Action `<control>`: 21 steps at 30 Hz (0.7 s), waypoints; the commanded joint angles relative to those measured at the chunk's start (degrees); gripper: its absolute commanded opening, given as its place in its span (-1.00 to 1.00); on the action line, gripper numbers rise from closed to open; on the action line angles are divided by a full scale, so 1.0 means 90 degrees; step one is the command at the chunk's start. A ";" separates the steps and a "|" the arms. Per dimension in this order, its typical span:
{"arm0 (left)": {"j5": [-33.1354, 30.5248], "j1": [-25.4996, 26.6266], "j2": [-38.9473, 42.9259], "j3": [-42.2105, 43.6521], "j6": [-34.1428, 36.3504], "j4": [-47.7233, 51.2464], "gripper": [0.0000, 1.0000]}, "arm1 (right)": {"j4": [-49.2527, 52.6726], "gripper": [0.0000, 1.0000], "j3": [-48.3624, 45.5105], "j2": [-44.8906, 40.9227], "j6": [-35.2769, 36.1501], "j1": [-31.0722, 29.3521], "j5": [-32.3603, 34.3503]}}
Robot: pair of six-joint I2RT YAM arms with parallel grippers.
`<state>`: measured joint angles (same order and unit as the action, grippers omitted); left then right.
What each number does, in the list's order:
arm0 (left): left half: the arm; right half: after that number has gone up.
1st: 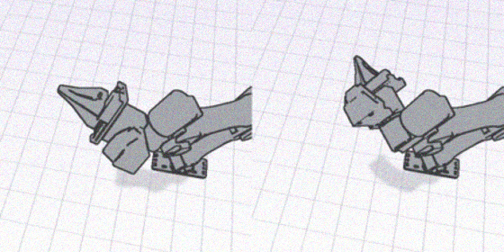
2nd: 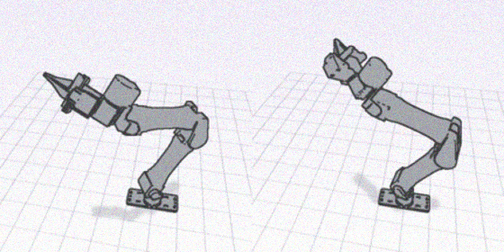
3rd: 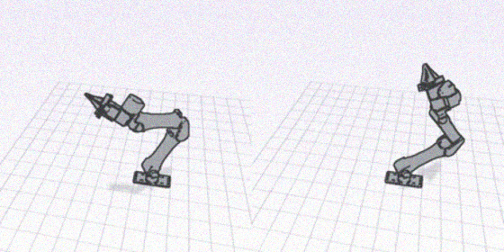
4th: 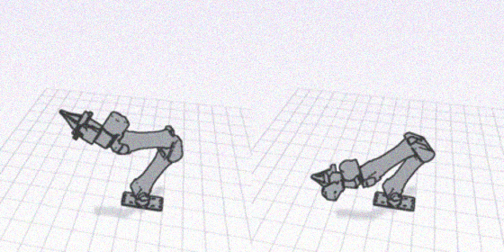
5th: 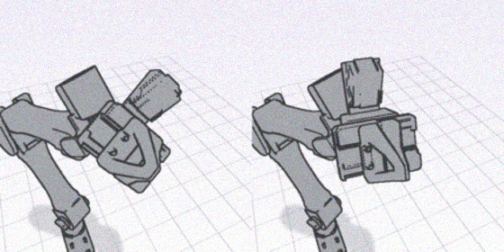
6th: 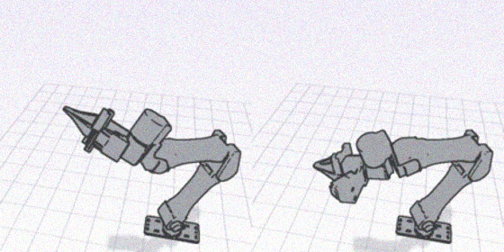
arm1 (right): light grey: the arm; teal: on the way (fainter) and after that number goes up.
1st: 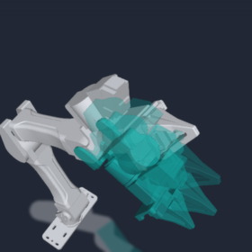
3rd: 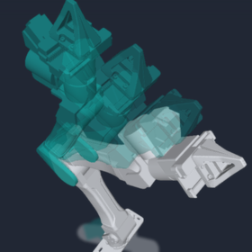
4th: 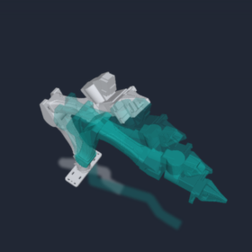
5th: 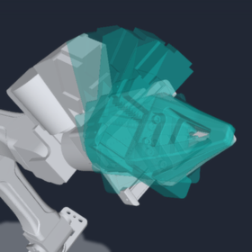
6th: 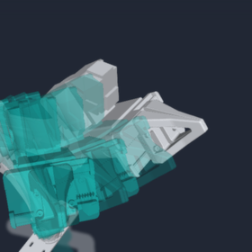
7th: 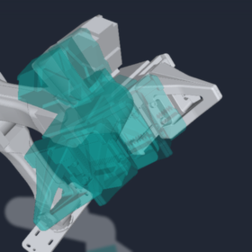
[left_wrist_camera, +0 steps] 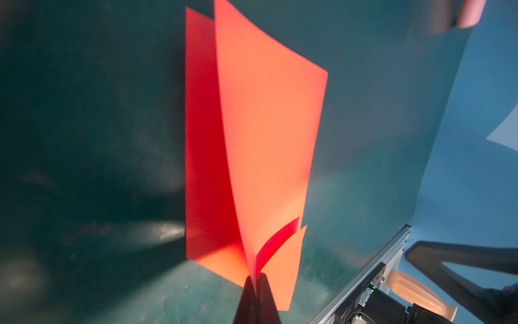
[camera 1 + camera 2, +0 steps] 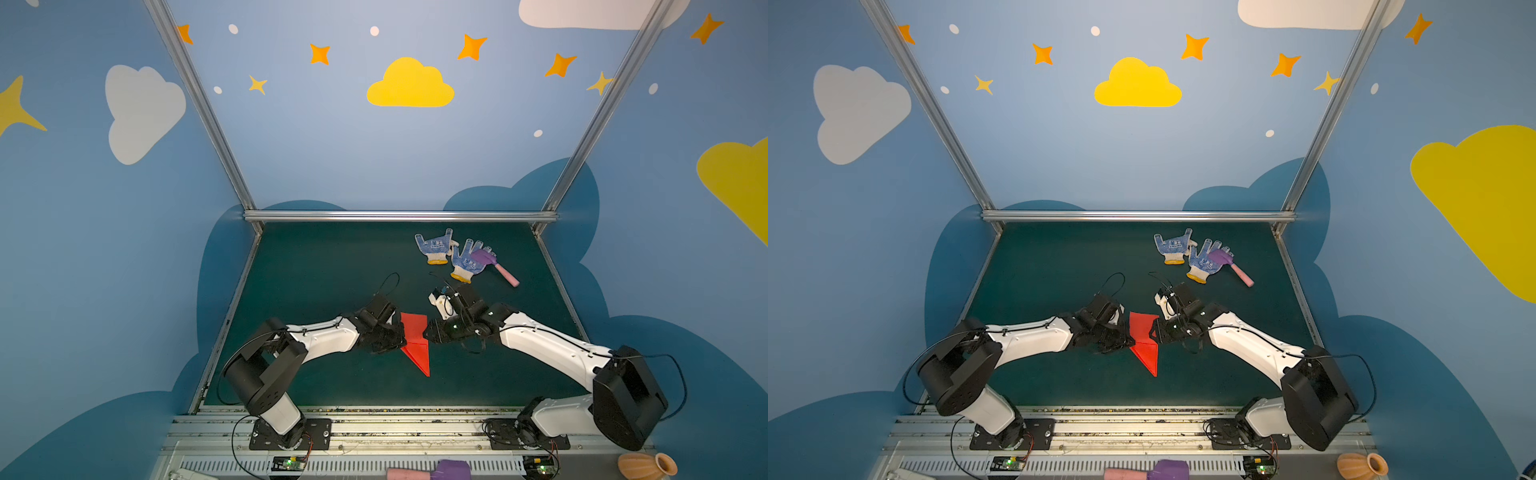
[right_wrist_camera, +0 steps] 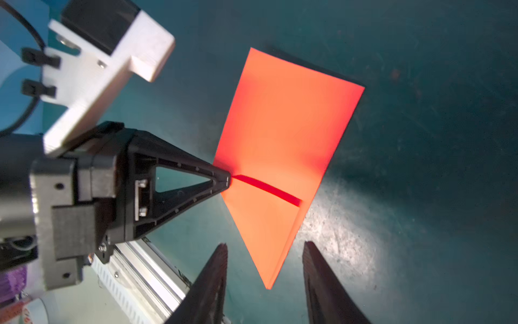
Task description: Fold a paper plane with a square sheet of paper (fold left side to right side)
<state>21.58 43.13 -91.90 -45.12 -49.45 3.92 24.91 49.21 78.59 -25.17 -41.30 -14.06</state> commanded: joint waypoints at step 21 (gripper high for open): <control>-0.0640 0.0274 0.0328 -0.0130 -0.1212 0.0736 -0.93 | -0.0686 -0.06 -0.0182 0.0661 0.0205 -0.1798 0.1118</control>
<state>15.97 45.43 -88.95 -45.12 -59.48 9.02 19.68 46.70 82.98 -23.55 -56.12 -7.49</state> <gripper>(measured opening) 0.047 0.472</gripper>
